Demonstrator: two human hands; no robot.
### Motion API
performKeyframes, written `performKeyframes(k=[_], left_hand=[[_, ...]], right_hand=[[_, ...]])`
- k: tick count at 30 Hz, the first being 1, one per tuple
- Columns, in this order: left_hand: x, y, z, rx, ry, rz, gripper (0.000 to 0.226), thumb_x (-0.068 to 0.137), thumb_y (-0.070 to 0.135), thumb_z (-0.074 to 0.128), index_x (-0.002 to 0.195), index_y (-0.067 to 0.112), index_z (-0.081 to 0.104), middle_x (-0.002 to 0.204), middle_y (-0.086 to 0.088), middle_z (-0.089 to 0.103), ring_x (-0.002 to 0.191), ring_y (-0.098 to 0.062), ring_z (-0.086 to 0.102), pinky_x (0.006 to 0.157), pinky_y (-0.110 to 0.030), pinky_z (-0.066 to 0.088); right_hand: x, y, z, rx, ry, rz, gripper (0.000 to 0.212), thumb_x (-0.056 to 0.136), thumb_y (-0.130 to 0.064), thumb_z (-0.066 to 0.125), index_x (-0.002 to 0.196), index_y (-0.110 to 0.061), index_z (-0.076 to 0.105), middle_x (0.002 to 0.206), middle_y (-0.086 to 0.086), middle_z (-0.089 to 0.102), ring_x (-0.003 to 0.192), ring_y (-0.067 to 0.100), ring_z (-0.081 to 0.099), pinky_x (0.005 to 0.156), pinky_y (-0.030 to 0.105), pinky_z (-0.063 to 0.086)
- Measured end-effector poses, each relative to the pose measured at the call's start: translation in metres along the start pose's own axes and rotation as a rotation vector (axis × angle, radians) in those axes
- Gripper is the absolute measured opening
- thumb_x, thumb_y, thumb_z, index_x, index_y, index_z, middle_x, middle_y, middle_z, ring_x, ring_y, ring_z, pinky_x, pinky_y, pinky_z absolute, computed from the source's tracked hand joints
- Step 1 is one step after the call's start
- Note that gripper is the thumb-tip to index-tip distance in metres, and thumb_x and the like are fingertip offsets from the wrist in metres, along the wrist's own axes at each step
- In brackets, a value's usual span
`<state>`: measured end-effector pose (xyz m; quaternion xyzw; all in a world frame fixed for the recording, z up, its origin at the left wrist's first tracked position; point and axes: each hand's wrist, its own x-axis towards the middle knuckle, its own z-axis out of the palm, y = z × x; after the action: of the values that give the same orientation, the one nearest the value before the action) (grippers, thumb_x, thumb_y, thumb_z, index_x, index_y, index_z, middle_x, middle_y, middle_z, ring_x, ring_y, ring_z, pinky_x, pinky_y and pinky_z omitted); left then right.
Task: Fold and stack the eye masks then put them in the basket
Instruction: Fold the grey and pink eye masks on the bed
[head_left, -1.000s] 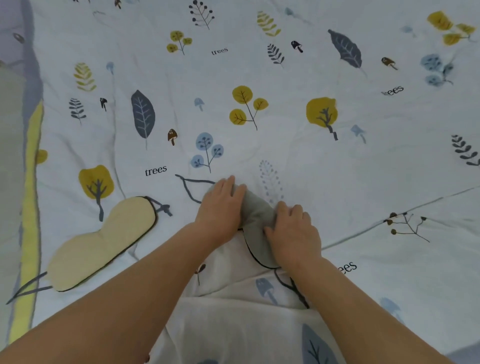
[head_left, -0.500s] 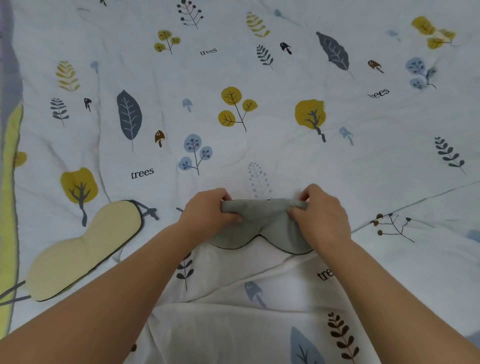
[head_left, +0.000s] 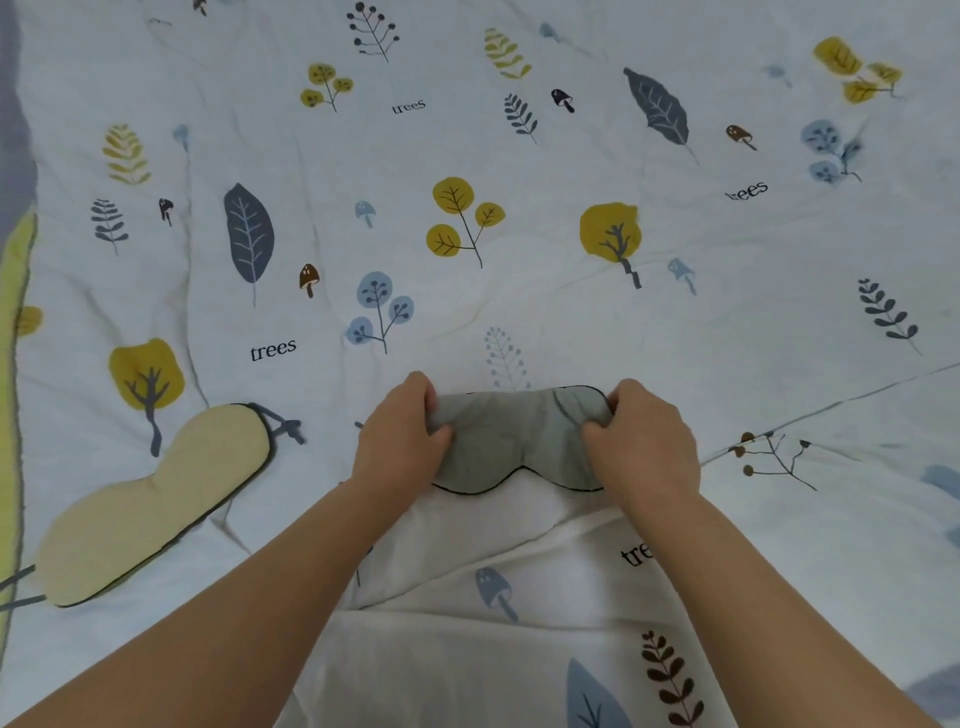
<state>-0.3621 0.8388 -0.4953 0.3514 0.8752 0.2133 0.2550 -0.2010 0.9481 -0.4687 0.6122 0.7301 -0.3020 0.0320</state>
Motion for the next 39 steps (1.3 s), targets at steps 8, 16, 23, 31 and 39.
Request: performKeyframes(k=[8,16,23,31,39], left_hand=[[-0.004,0.007,-0.006,-0.199,-0.042,-0.074,0.032,0.095,0.022,0.035,0.077,0.007,0.056,0.081,-0.009,0.055,0.078,-0.02,0.047,0.073,-0.028,0.034],[-0.005,-0.005,-0.011,-0.245,-0.152,-0.16,0.013,0.086,0.014,0.053,0.092,0.007,0.063,0.089,-0.011,0.065,0.083,-0.022,0.058,0.074,-0.031,0.045],[-0.003,-0.012,-0.011,-0.315,-0.12,-0.168,0.023,0.08,-0.002,0.051,0.093,0.015,0.058,0.078,0.003,0.06,0.08,-0.019,0.057,0.062,-0.022,0.047],[-0.021,-0.007,0.001,0.228,0.056,0.112,0.046,0.082,0.003,0.045,0.128,0.006,0.047,0.14,-0.016,0.048,0.124,-0.033,0.046,0.101,-0.042,0.038],[-0.024,-0.051,0.034,0.463,-0.153,0.182,0.061,0.085,0.05,0.005,0.143,0.034,-0.004,0.148,0.013,-0.017,0.144,-0.013,-0.009,0.117,-0.045,-0.004]], right_hand=[[-0.037,-0.05,0.037,0.373,-0.261,-0.274,0.028,0.075,-0.017,0.064,0.103,-0.023,0.064,0.106,0.0,0.066,0.096,0.019,0.064,0.089,0.034,0.052],[-0.033,-0.048,0.053,0.354,-0.14,-0.254,0.025,0.082,-0.008,0.05,0.098,-0.013,0.068,0.097,0.006,0.072,0.094,0.024,0.064,0.077,0.029,0.048],[-0.005,-0.04,0.058,0.304,-0.199,-0.057,0.025,0.096,-0.022,0.042,0.11,-0.009,0.057,0.11,0.011,0.064,0.103,0.029,0.057,0.083,0.034,0.042],[-0.013,-0.039,0.072,0.01,0.036,-0.213,0.043,0.092,-0.02,0.045,0.134,-0.013,0.04,0.129,0.014,0.049,0.117,0.032,0.045,0.09,0.041,0.04],[-0.005,-0.016,0.104,-0.374,-0.115,-0.457,0.062,0.097,-0.045,0.02,0.149,-0.026,-0.007,0.16,-0.009,-0.012,0.147,0.013,-0.013,0.117,0.048,-0.009]])
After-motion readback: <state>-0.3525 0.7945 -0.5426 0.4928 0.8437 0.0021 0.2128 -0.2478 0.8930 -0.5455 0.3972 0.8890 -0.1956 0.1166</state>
